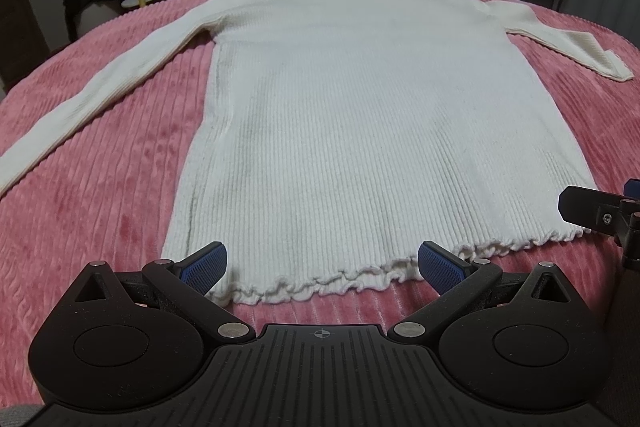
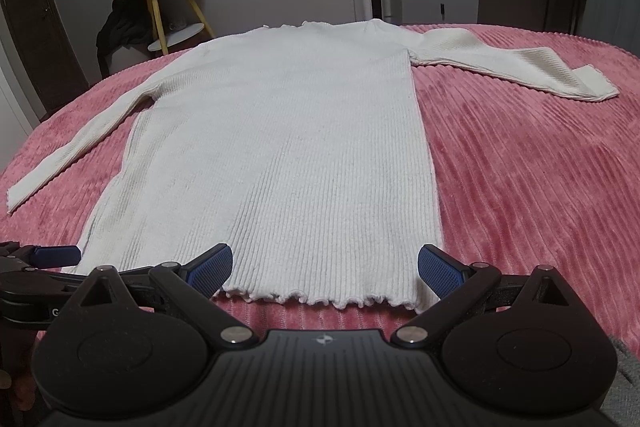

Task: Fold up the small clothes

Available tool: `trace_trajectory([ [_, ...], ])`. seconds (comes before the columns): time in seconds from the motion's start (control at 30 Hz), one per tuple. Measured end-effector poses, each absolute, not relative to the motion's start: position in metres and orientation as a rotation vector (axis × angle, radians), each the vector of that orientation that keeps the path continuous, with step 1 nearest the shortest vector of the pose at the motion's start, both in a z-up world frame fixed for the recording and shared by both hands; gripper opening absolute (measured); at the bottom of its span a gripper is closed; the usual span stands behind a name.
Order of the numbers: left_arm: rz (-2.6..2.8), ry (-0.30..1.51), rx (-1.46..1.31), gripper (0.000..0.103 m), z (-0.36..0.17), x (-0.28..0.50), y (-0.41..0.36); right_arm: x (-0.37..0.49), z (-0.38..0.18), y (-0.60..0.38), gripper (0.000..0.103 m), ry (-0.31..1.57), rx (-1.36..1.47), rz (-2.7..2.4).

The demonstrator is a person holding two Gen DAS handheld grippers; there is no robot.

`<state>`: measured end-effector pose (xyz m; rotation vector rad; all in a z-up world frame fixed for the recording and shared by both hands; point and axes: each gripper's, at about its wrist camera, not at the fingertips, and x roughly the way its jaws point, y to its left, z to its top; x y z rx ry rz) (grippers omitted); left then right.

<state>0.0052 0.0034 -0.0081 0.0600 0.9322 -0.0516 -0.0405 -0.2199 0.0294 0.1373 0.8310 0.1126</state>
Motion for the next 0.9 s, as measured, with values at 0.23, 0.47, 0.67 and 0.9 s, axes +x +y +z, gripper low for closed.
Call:
trace_trajectory([
  [0.23, -0.055, 0.933, 0.048, 0.103, -0.007, 0.005, 0.004, -0.042, 0.032, -0.225, 0.099, 0.814, 0.179, 0.145],
  [0.47, -0.059, 0.946, 0.026, 0.103, -0.006, 0.008, 0.005, -0.04, 0.031, -0.228, 0.099, 0.8, 0.207, 0.186],
  [0.67, -0.032, 0.961, -0.009, 0.103, -0.001, 0.016, 0.01, -0.032, 0.031, -0.233, 0.099, 0.82, 0.258, 0.232],
  [0.9, 0.051, 0.924, -0.008, 0.103, 0.013, 0.067, 0.002, 0.0, 0.041, -0.305, 0.099, 0.72, 0.444, 0.107],
])
